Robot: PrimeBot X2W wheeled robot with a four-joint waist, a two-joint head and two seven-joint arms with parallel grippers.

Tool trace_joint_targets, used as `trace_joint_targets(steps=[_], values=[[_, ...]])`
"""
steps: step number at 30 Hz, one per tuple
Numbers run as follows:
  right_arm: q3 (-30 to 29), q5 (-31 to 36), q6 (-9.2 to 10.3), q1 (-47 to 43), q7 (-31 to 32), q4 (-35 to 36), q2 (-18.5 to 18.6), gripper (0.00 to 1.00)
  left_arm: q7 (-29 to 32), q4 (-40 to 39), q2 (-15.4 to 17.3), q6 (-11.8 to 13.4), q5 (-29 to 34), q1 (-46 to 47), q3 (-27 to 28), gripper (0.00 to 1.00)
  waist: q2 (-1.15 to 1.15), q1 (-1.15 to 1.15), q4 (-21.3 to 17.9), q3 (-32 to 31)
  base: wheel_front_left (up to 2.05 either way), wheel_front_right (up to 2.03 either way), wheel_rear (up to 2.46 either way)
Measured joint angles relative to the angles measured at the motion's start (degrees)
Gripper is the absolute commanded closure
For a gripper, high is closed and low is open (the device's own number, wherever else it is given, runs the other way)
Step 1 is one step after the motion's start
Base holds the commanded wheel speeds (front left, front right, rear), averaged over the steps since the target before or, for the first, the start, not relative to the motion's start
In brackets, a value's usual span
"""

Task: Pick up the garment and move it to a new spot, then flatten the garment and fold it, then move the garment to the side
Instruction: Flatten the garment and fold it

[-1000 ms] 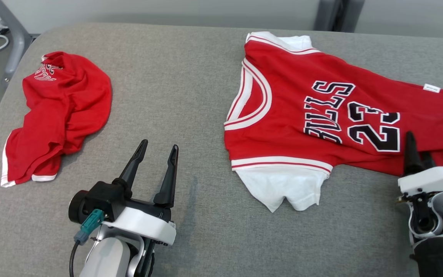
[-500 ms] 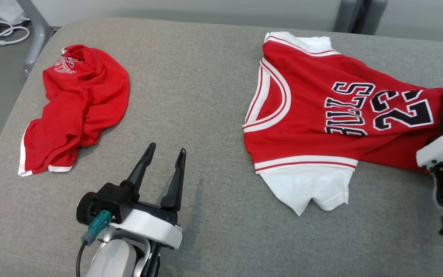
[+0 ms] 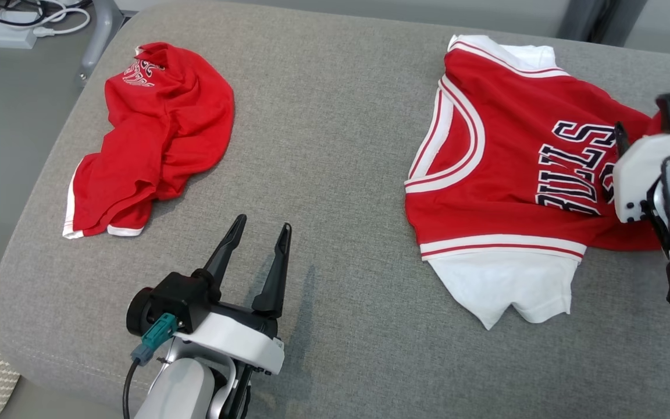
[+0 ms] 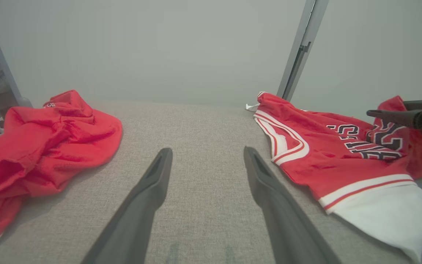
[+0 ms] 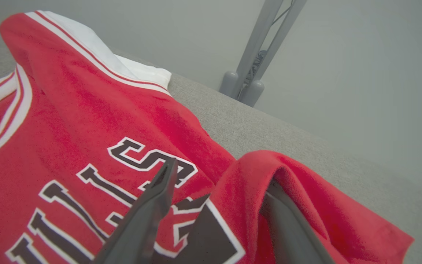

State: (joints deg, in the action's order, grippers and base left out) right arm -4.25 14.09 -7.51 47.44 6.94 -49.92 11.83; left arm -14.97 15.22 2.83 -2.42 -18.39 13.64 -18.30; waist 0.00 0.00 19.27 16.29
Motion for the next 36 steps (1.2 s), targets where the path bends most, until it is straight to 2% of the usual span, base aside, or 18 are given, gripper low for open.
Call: trace_joint_targets(steps=[3,9,16,24,30,36], values=[[4.16,3.11,0.00,1.47,0.14,-2.86,0.25,0.00,0.00,0.08,-0.07,0.20,-0.35,0.31,-0.31,0.00,0.00,0.00,0.42,0.39,0.00,0.00,0.00],[9.65,-0.24,0.02,2.78,3.02,-11.66,-1.72,0.00,0.00,0.36,-0.04,0.52,-0.42,0.74,-0.13,0.00,0.00,0.00,-0.03,-0.05,0.00,0.00,0.00],[10.83,-6.00,0.00,2.33,-3.99,-12.85,-1.64,0.00,0.00,0.12,-0.08,0.54,0.58,0.59,1.37,0.00,0.00,0.00,-2.74,-1.84,0.00,0.00,0.00],[11.68,-13.93,0.00,-2.94,-10.54,-9.25,-2.36,0.00,0.00,-0.42,-0.08,0.37,0.57,-0.61,3.21,0.00,0.00,0.00,-7.03,-4.46,0.00,0.00,0.00],[10.95,-19.41,0.00,-10.06,-15.59,-1.15,-1.55,0.00,0.00,-0.45,-0.07,0.08,0.45,-1.75,3.97,0.00,0.00,0.00,-11.34,-6.59,0.00,0.00,0.00],[6.50,-23.74,0.00,-19.00,-18.75,8.26,-2.27,0.00,0.00,1.03,-0.05,0.12,0.03,-2.13,3.77,0.00,0.00,0.00,-15.09,-7.83,0.00,0.00,0.00]])
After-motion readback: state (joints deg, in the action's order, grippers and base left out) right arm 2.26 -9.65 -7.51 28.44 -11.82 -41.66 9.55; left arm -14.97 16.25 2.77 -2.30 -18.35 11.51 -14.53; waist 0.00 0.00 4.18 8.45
